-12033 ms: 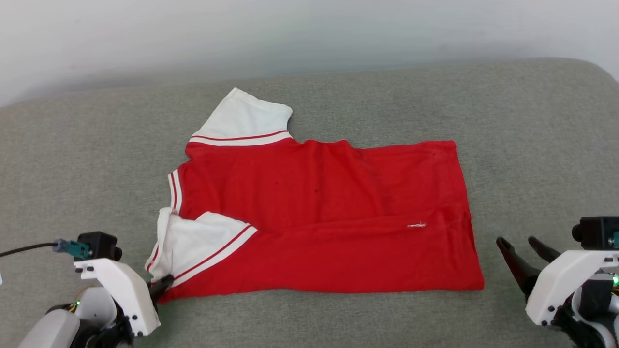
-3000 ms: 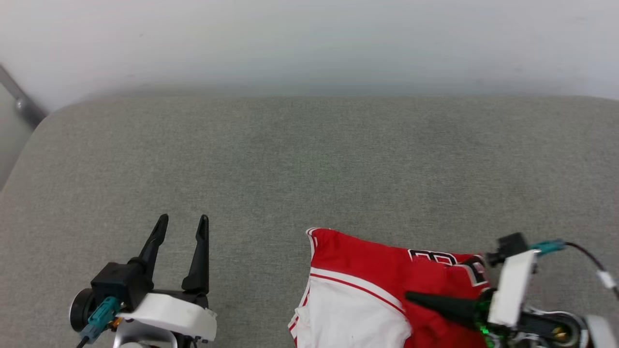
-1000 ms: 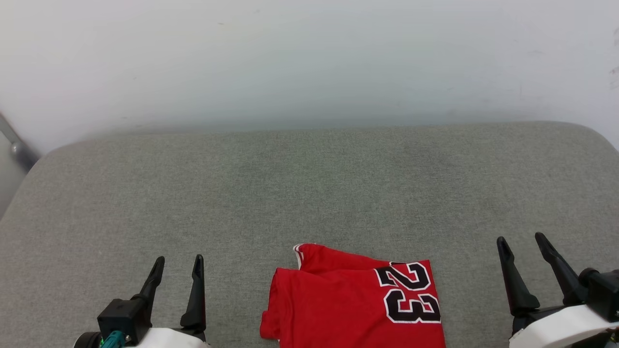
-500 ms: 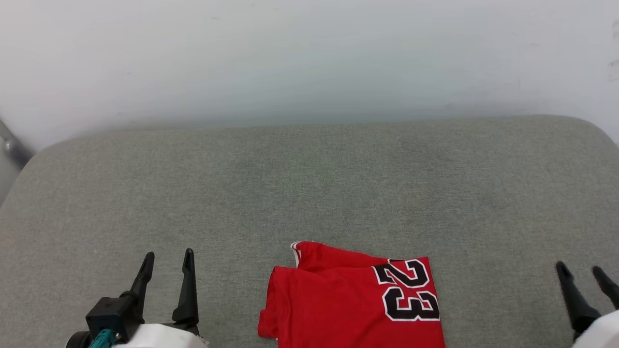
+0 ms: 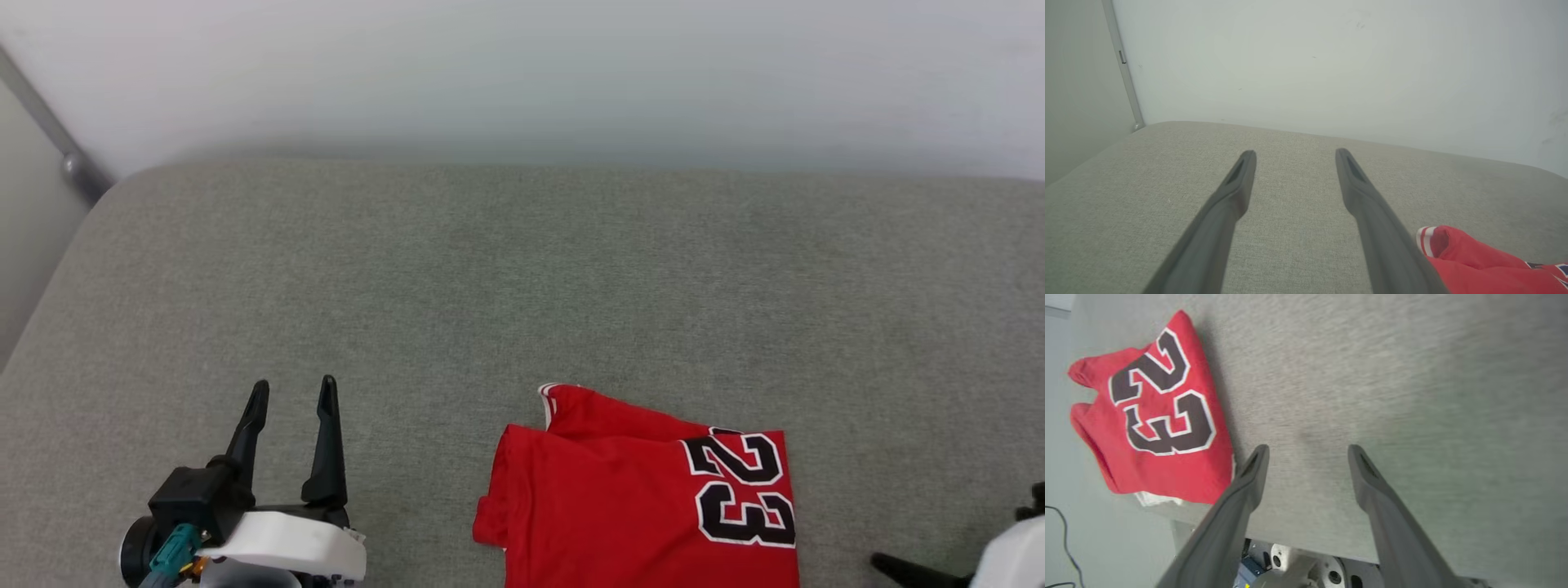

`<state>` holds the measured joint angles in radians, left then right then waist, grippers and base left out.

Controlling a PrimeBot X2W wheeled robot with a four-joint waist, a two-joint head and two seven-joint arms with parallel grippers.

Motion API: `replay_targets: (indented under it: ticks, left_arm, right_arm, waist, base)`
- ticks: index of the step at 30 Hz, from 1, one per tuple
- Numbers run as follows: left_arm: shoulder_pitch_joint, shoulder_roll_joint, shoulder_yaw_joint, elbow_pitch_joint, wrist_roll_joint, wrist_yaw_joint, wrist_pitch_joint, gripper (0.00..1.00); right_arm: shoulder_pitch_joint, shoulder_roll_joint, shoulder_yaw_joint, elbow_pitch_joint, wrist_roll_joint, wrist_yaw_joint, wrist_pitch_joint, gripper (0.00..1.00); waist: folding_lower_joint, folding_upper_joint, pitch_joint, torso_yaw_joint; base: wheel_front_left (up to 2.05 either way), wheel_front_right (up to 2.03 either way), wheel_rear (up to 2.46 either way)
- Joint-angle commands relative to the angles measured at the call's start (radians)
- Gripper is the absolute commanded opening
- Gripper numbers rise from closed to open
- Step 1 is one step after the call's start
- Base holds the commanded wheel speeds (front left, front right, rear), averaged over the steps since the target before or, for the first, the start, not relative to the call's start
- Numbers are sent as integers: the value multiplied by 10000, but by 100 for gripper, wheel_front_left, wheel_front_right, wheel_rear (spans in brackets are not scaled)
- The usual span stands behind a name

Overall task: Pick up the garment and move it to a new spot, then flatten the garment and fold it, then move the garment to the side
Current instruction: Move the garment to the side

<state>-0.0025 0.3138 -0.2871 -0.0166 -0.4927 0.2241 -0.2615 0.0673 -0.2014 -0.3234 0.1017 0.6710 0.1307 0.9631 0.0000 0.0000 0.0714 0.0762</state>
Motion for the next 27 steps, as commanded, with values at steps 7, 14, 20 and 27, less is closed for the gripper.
replay_targets:
  ticks: [7,14,20,27]
  left_arm:
    - [-575,-379,236,226,300,-486,-45,100]
    - [-793,-607,332,482,506,-821,-46,100]
    - [-757,-730,478,699,646,-952,-46,100]
    - [-474,-817,613,786,785,-969,-39,100]
  right_arm:
    - [-1084,1360,199,361,1705,0,1146,100]
    - [-1688,1513,529,1665,2608,-5,1163,100]
    - [-1946,1547,1033,2135,3075,-7,937,0]
    - [-2173,891,2227,1352,2050,-2,2,0]
  waist:
    - [0,0,777,700]
    - [0,0,889,890]
    - [0,0,776,860]
    - [0,0,378,261]
  base:
    - [0,0,0]
    - [0,0,0]
    - [0,0,0]
    - [0,0,0]
